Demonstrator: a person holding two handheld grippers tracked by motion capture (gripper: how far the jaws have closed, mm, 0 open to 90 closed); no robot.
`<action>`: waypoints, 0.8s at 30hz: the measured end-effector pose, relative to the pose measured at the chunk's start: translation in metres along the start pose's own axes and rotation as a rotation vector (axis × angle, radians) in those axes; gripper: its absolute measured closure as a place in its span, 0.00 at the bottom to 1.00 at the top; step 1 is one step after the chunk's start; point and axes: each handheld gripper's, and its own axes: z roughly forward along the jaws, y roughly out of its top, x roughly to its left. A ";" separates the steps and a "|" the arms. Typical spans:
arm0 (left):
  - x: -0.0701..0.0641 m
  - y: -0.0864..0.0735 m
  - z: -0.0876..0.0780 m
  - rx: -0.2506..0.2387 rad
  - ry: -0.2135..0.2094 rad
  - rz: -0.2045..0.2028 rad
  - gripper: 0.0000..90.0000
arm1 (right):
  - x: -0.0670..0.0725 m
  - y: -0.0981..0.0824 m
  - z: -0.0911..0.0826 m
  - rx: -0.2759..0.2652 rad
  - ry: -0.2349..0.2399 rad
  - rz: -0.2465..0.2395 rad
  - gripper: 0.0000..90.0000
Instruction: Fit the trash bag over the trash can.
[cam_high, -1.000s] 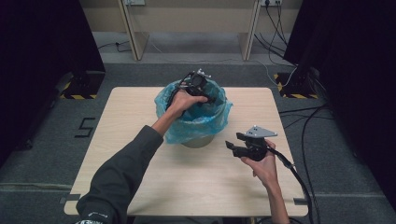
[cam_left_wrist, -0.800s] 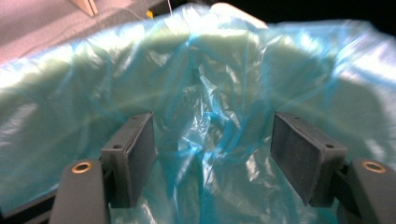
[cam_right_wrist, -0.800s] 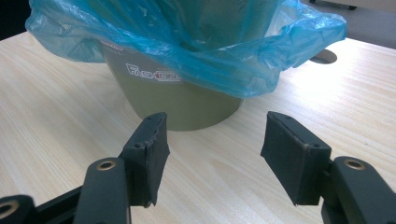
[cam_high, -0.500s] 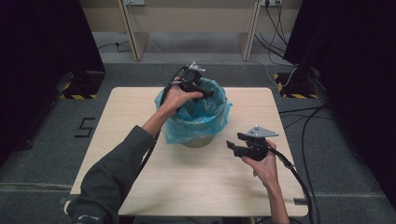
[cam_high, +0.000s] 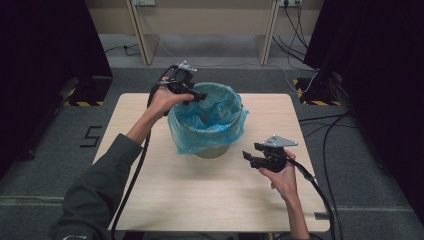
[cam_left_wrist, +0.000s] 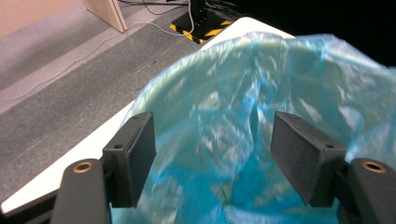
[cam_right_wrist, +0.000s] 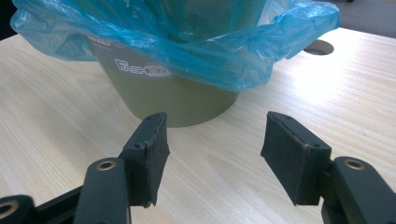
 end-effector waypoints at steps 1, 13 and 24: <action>0.001 -0.003 -0.002 0.002 -0.002 0.002 0.34 | -0.001 0.000 0.000 0.004 -0.003 -0.003 0.45; -0.002 -0.034 -0.009 -0.005 -0.080 0.034 0.41 | -0.001 -0.003 0.003 0.021 -0.001 0.002 0.45; 0.005 -0.041 0.006 0.013 -0.083 -0.034 0.39 | -0.003 -0.005 0.002 0.021 -0.007 0.010 0.44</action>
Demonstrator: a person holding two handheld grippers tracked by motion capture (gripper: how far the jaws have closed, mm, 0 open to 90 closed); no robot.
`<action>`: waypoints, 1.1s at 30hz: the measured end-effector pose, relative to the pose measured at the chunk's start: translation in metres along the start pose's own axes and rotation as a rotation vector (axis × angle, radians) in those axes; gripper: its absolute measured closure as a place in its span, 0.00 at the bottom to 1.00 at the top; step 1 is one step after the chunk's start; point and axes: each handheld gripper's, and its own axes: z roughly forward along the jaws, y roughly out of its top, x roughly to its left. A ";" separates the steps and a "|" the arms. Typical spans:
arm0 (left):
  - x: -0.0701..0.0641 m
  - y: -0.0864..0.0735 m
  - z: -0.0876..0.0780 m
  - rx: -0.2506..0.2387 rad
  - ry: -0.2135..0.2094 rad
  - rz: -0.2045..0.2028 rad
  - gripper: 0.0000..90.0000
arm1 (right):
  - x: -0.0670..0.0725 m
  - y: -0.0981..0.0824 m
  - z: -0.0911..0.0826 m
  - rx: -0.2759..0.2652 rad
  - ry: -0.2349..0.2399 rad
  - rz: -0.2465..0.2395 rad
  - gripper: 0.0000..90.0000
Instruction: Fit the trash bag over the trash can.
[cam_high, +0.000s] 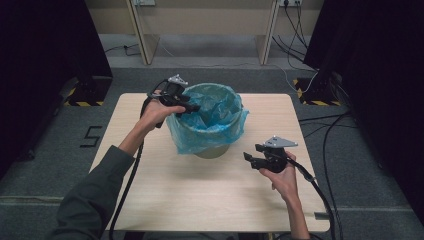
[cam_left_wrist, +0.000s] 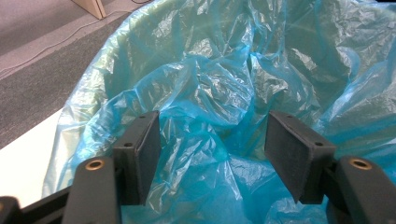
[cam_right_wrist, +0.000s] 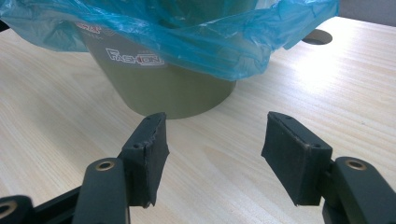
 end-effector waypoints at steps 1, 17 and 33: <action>0.000 0.000 0.001 0.007 0.002 -0.005 0.39 | 0.000 0.000 0.000 0.000 0.001 -0.001 0.44; -0.013 0.003 -0.018 -0.089 0.005 0.014 0.34 | -0.001 0.000 -0.001 0.002 -0.002 -0.005 0.43; -0.024 -0.060 -0.091 -0.250 -0.032 0.010 0.31 | -0.020 -0.022 -0.010 0.005 -0.052 0.076 0.43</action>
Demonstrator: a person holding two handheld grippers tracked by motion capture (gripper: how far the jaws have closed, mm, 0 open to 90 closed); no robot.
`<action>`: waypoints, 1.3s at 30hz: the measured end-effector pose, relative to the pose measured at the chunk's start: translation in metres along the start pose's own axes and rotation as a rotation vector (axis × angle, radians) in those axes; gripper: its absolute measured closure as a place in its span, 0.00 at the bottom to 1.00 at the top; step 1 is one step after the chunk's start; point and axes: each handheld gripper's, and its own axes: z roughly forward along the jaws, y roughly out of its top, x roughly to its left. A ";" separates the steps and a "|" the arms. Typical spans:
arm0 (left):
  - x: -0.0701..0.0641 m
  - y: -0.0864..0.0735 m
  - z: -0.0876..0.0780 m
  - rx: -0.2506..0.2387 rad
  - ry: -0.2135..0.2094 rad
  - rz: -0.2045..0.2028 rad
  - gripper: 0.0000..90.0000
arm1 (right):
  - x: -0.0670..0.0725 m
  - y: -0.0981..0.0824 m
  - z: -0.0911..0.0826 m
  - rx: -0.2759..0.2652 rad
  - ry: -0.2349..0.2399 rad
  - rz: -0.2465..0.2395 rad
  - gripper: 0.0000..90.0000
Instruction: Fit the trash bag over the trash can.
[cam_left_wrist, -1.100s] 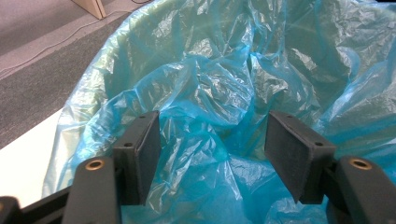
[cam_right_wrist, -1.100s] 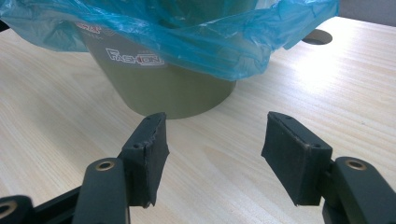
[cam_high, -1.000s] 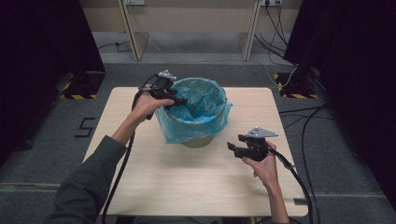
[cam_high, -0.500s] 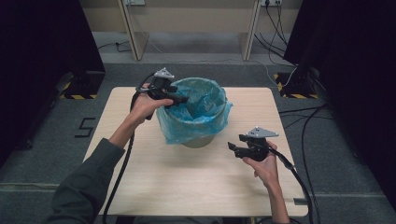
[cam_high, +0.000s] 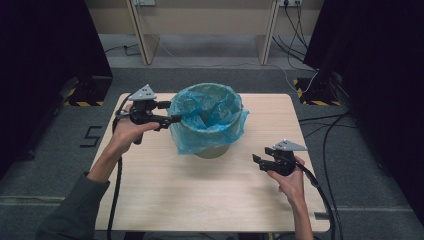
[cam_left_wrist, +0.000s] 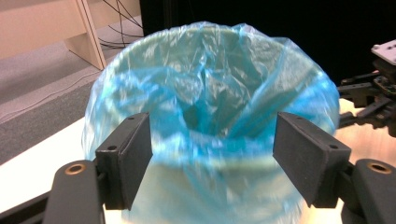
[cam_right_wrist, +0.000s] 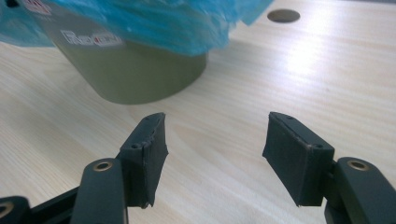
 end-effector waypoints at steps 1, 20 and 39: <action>0.000 -0.004 -0.002 -0.002 -0.001 -0.001 0.31 | -0.002 -0.003 0.000 0.005 -0.002 0.005 0.43; -0.002 -0.096 -0.022 -0.010 0.056 -0.018 0.25 | -0.009 -0.022 0.006 0.045 -0.039 0.032 0.38; 0.003 -0.176 -0.008 0.097 0.069 -0.080 0.24 | -0.004 -0.035 0.006 0.092 -0.101 0.026 0.30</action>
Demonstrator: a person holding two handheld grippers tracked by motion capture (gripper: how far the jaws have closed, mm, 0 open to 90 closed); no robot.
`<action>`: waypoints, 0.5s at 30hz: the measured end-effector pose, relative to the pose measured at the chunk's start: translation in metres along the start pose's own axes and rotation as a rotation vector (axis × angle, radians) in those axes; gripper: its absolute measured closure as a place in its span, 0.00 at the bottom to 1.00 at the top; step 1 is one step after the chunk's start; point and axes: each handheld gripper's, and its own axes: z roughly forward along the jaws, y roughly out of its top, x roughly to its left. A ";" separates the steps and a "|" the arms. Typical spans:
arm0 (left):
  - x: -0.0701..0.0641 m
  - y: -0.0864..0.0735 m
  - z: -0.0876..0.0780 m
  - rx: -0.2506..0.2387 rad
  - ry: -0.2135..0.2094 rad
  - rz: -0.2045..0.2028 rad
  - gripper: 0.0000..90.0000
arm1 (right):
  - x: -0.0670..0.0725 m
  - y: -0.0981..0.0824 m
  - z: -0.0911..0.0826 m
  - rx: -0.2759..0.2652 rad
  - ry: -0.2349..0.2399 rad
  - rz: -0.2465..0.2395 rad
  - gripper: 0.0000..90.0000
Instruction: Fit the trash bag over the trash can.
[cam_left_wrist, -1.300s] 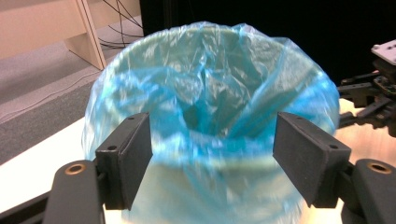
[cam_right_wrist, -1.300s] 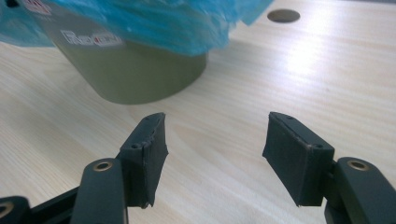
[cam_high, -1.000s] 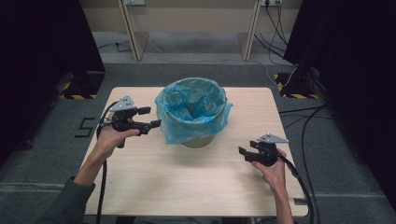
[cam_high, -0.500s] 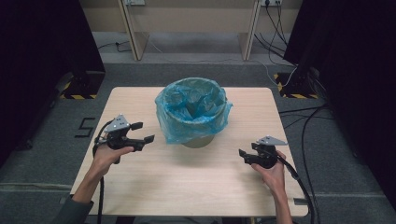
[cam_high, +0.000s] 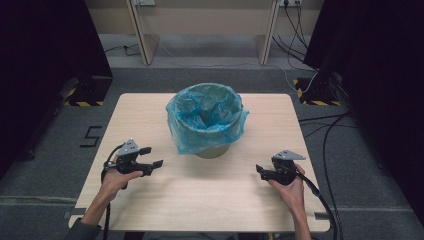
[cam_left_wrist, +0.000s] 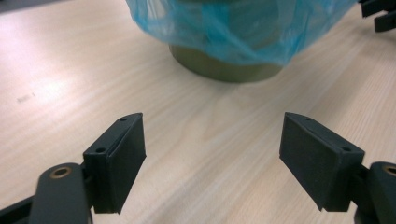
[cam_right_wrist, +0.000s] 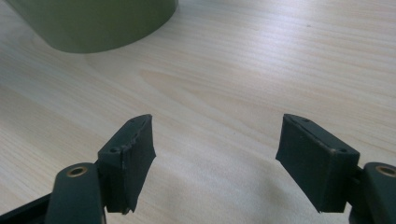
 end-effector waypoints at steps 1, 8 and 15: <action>0.000 -0.002 0.001 0.005 0.000 -0.004 0.24 | 0.001 -0.002 -0.001 0.003 -0.008 -0.006 0.29; -0.002 -0.020 0.011 0.070 0.005 -0.008 0.24 | 0.008 -0.010 -0.003 0.024 -0.034 -0.033 0.28; -0.006 -0.033 0.015 0.146 0.028 0.024 0.24 | 0.012 -0.021 -0.005 0.055 -0.055 -0.044 0.28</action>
